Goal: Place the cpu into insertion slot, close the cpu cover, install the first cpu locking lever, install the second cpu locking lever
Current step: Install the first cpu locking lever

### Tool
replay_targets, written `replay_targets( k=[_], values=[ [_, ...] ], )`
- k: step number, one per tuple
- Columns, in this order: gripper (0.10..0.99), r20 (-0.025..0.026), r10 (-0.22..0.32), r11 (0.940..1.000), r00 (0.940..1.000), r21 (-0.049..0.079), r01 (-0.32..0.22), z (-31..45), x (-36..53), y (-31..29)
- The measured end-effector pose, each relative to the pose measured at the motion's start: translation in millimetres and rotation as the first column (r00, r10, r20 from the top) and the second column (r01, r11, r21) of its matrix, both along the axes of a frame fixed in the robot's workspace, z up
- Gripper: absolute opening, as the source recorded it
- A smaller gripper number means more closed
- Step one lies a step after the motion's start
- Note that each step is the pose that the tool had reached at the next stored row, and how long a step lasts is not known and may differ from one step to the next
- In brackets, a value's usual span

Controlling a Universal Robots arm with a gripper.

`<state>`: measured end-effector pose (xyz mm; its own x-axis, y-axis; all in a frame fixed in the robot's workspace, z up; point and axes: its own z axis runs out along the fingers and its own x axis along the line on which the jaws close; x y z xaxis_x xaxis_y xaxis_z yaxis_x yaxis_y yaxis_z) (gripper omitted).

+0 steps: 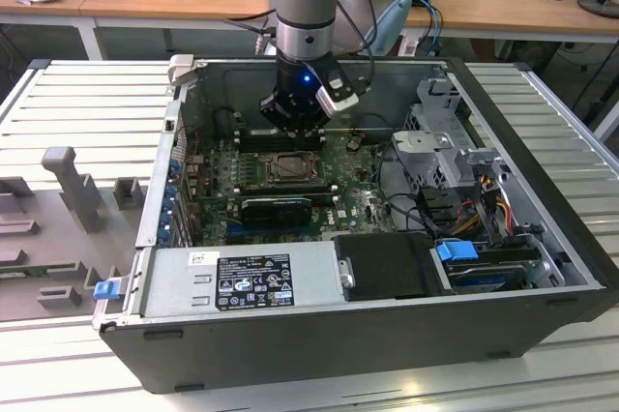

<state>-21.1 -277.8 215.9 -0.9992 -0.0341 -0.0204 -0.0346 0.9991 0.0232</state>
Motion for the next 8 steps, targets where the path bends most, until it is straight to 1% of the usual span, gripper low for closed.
replay_targets(
  k=[1,8],
  values=[
    [0.106,0.0000,0.000,1.0000,1.0000,-0.001,0.000,4.4,0.0,0.0],
    [0.106,-0.0001,0.000,1.0000,1.0000,-0.001,0.000,4.3,0.0,-4.3]
  ],
)
